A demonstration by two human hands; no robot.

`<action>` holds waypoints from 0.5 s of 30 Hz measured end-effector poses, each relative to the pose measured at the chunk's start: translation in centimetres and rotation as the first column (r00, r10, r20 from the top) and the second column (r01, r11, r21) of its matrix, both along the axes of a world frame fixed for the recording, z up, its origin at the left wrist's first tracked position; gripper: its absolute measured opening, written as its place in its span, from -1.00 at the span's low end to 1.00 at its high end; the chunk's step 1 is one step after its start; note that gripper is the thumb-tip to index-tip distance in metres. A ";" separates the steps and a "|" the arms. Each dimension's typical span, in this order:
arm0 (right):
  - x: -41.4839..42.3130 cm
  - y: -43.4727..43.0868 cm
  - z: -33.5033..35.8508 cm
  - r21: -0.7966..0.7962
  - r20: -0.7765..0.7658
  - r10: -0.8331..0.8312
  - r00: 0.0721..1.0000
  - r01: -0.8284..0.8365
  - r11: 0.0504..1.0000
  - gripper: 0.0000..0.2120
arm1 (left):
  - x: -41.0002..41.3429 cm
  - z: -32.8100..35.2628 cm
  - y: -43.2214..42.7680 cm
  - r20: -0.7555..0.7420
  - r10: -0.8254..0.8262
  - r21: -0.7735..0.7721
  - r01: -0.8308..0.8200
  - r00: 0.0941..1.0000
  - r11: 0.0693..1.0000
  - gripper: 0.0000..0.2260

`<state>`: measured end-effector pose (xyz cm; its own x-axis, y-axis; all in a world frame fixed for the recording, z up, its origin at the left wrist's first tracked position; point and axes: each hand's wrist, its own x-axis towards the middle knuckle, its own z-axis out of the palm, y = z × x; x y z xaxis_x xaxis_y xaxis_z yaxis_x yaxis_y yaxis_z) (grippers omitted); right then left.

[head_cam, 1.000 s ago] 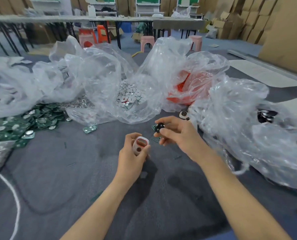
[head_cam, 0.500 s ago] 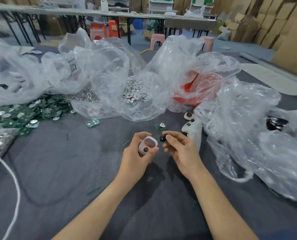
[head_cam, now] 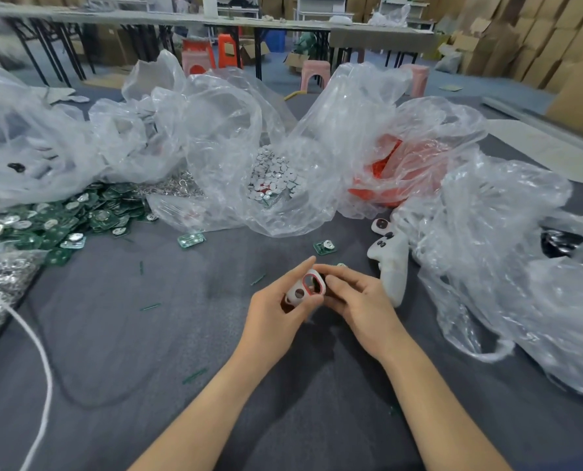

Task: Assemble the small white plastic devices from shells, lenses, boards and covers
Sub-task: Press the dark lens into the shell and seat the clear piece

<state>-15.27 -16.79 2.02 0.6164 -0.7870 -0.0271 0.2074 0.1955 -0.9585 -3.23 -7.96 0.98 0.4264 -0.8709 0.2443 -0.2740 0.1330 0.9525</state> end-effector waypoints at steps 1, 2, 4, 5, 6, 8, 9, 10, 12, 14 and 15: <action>0.0 0.1 0.1 0.050 0.026 0.037 0.999 -0.038 0.998 -0.80 | 0.0 0.0 0.0 0.019 0.002 0.001 -0.002 1.000 1.000 -0.51; 0.0 0.1 0.2 0.076 0.043 0.069 0.997 -0.072 0.995 -0.81 | 0.0 0.1 0.0 0.034 0.006 -0.003 -0.006 0.999 1.000 -0.51; 0.0 0.3 0.1 0.043 0.019 0.099 0.995 -0.099 0.994 -0.80 | 0.0 0.1 0.0 0.044 0.015 -0.016 -0.014 0.999 1.000 -0.51; -0.1 0.3 0.1 0.008 -0.008 0.090 0.996 -0.090 0.996 -0.78 | 0.0 0.0 0.0 0.047 0.015 -0.014 -0.015 0.999 1.000 -0.51; -0.1 0.4 0.0 -0.017 -0.027 0.071 0.997 -0.072 0.997 -0.76 | 0.0 0.0 0.0 0.059 0.015 -0.011 -0.014 0.998 1.000 -0.51; -0.1 0.4 0.1 -0.019 -0.027 0.040 0.999 -0.041 0.999 -0.74 | 0.0 -0.1 0.0 0.107 0.018 -0.010 -0.017 0.994 1.000 -0.51; 0.0 0.5 0.1 -0.015 -0.020 0.036 0.999 -0.036 0.999 -0.74 | 0.0 -0.1 0.0 0.135 0.021 -0.007 -0.020 0.991 1.000 -0.51; 0.0 0.5 0.1 -0.018 -0.017 0.034 0.999 -0.034 0.999 -0.74 | 0.0 -0.1 -0.1 0.161 0.024 -0.003 -0.024 0.987 1.000 -0.51; 0.0 0.4 0.1 -0.028 -0.017 0.029 0.999 -0.029 0.999 -0.73 | 0.0 0.0 -0.1 0.192 0.030 -0.011 -0.029 0.981 1.000 -0.51; 0.0 0.4 0.0 -0.019 -0.002 0.018 1.000 -0.018 1.000 -0.70 | -0.1 0.1 0.0 0.200 0.036 -0.022 -0.033 0.979 0.999 -0.52; 0.0 0.4 0.0 -0.012 0.004 0.015 1.000 -0.015 1.000 -0.67 | -0.1 0.2 0.0 0.200 0.037 -0.022 -0.033 0.979 0.999 -0.52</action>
